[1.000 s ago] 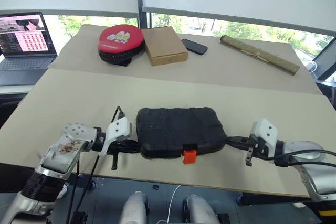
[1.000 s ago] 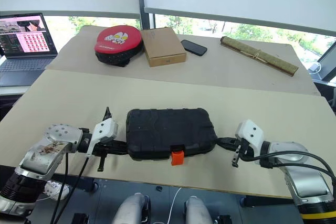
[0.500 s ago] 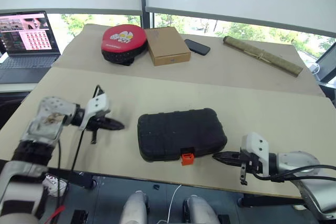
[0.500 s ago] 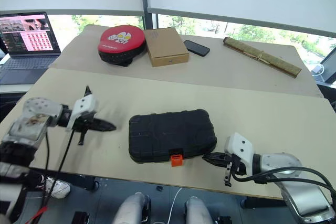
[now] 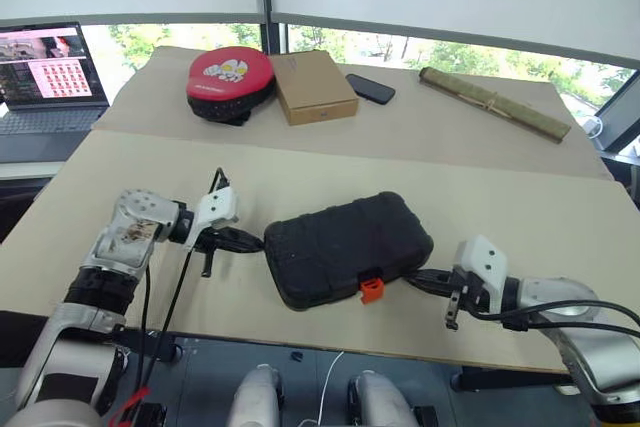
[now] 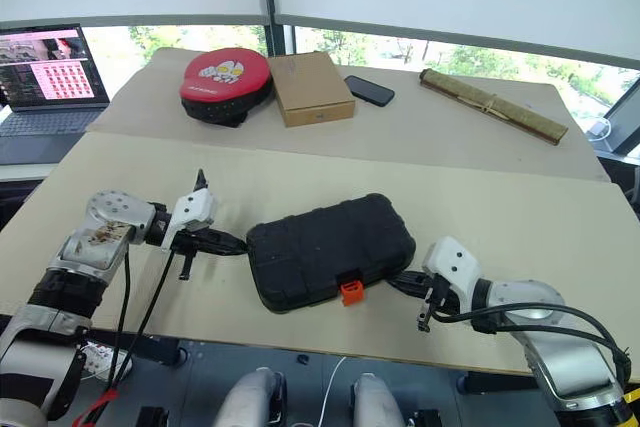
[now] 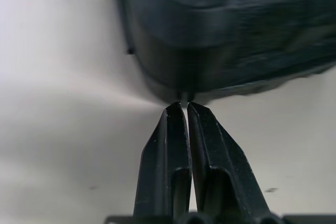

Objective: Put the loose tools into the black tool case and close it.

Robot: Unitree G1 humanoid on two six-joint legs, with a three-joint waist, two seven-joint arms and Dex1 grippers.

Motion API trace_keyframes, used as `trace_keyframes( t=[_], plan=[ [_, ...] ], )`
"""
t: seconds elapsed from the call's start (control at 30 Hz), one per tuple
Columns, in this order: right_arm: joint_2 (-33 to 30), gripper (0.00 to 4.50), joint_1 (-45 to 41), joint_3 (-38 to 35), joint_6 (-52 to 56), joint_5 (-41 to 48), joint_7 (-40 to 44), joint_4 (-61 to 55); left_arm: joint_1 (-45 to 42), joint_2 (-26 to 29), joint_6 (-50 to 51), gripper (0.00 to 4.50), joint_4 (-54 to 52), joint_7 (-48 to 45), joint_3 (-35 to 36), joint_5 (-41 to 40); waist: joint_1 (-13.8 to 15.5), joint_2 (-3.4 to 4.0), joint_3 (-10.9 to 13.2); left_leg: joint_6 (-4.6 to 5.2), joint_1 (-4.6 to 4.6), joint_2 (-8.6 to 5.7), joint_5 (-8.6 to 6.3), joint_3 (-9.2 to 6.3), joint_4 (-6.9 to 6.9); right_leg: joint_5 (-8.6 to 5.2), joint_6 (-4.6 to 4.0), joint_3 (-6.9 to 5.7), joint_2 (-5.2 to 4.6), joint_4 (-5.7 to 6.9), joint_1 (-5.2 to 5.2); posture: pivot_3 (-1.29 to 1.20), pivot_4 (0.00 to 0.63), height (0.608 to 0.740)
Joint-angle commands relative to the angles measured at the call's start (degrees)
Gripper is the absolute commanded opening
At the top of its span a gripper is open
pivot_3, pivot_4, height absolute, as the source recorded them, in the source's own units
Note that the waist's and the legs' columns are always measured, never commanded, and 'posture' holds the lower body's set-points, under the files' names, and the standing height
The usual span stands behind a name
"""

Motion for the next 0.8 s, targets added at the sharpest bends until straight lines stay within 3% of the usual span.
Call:
trace_keyframes(
  t=[0.03,0.2,0.37,0.57,0.8],
  plan=[
    [-1.0,0.00,0.7,-2.7,0.8,1.7,0.3,-2.9,-6.5,1.0,0.9,0.23,3.1,0.1,2.8,-1.2,0.0,0.00,0.0,0.00,-0.01,0.00,0.00,-0.01,0.02,0.00,0.00,-0.01,0.01,0.00,0.00,0.00,0.150,0.740],
    [-2.0,0.00,3.2,-2.3,3.4,4.6,2.2,-7.0,-16.7,0.9,12.2,0.23,0.9,-6.1,2.2,-5.9,-0.1,-0.01,0.0,0.00,-0.11,-0.01,0.00,-0.11,0.02,-0.01,0.02,-0.07,0.04,-0.02,-0.02,0.00,0.150,0.740],
    [-1.8,0.00,3.3,-0.9,5.7,6.0,2.1,-9.4,-16.8,-3.9,12.0,0.23,-6.1,-5.5,-1.1,-5.7,-0.1,0.04,0.0,0.01,-0.04,-0.02,-0.01,-0.11,0.02,-0.02,0.05,-0.02,0.03,-0.02,0.06,0.00,0.150,0.740],
    [-0.9,0.00,2.2,3.7,8.0,6.7,1.6,-12.6,-14.5,-17.2,0.0,0.23,-0.6,2.7,-9.2,2.3,0.0,0.03,0.0,0.01,-0.04,-0.07,-0.01,-0.20,0.09,-0.02,0.04,0.02,0.06,-0.03,0.12,0.00,0.150,0.740],
    [1.6,0.00,0.3,8.9,8.1,3.5,-1.7,-11.9,-11.3,-18.1,-6.1,0.23,0.3,3.1,-12.4,5.4,-0.6,0.08,-0.1,0.02,-0.01,-0.01,-0.01,-0.31,0.11,-0.01,0.02,0.13,0.22,0.01,0.09,0.00,0.150,0.740]
  ],
)
